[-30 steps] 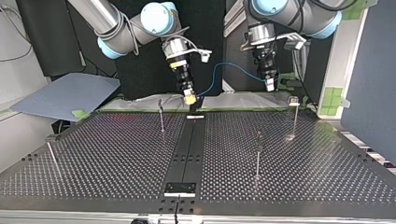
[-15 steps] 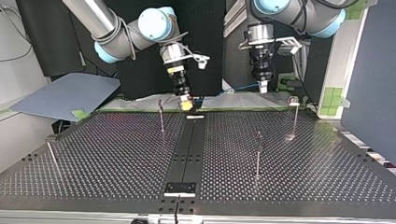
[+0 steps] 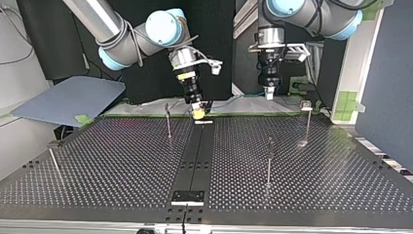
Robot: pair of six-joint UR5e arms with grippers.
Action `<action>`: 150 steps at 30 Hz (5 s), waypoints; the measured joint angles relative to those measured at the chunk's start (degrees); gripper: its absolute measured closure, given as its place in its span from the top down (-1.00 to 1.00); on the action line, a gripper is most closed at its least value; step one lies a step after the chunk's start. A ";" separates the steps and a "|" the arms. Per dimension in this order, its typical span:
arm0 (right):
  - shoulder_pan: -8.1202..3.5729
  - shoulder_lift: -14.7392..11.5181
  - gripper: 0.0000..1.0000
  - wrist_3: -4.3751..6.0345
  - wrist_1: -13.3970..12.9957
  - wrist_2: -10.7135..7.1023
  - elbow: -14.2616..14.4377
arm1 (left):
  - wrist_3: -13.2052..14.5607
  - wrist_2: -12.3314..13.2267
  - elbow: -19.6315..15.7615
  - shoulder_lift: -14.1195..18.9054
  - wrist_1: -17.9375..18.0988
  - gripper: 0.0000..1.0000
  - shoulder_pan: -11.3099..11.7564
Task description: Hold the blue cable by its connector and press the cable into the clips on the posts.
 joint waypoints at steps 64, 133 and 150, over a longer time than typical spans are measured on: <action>-1.03 6.37 -1.00 5.65 7.78 -4.12 -17.77 | 6.95 -3.79 16.86 -7.70 -7.09 -1.00 5.29; -3.83 14.05 -1.00 6.12 8.75 -6.60 -28.70 | 3.00 10.11 26.86 -15.39 -7.17 -1.00 14.95; -4.93 15.22 -1.00 5.46 8.77 -1.23 -31.37 | 3.65 9.84 29.87 -18.43 -11.06 -1.00 15.49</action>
